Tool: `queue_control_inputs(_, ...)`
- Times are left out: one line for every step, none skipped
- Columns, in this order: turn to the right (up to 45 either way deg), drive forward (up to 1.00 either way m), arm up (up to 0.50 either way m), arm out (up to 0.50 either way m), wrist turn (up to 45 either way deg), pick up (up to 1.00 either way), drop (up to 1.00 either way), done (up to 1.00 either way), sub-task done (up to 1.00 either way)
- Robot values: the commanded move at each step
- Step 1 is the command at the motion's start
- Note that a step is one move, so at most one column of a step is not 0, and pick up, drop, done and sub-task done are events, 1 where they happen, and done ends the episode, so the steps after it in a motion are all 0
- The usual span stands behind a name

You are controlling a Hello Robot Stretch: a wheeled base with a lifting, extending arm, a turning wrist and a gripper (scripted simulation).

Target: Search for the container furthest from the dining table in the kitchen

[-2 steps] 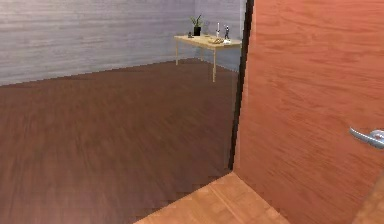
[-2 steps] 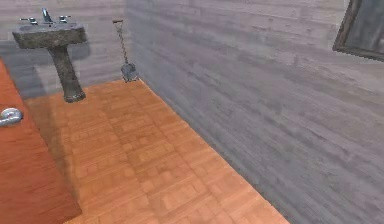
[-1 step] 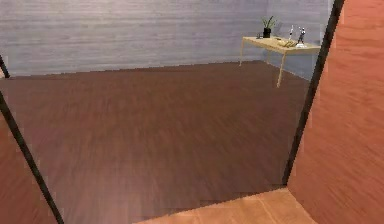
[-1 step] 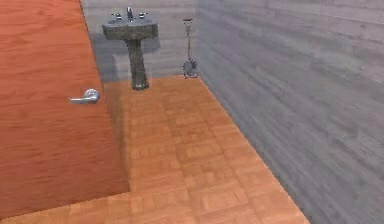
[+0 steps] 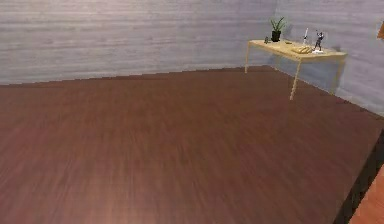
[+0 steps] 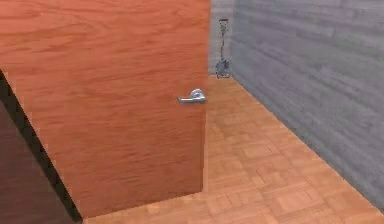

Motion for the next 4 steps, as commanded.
queue_control_inputs(-42.0,0.0,0.0,0.0,0.0,0.0,0.0,0.0,0.0)
queue_control_inputs(0.0,1.0,0.0,0.0,0.0,0.0,0.0,0.0,0.0)
queue_control_inputs(-12.0,0.0,0.0,0.0,0.0,0.0,0.0,0.0,0.0)
queue_control_inputs(0.0,0.2,0.0,0.0,0.0,0.0,0.0,0.0,0.0)
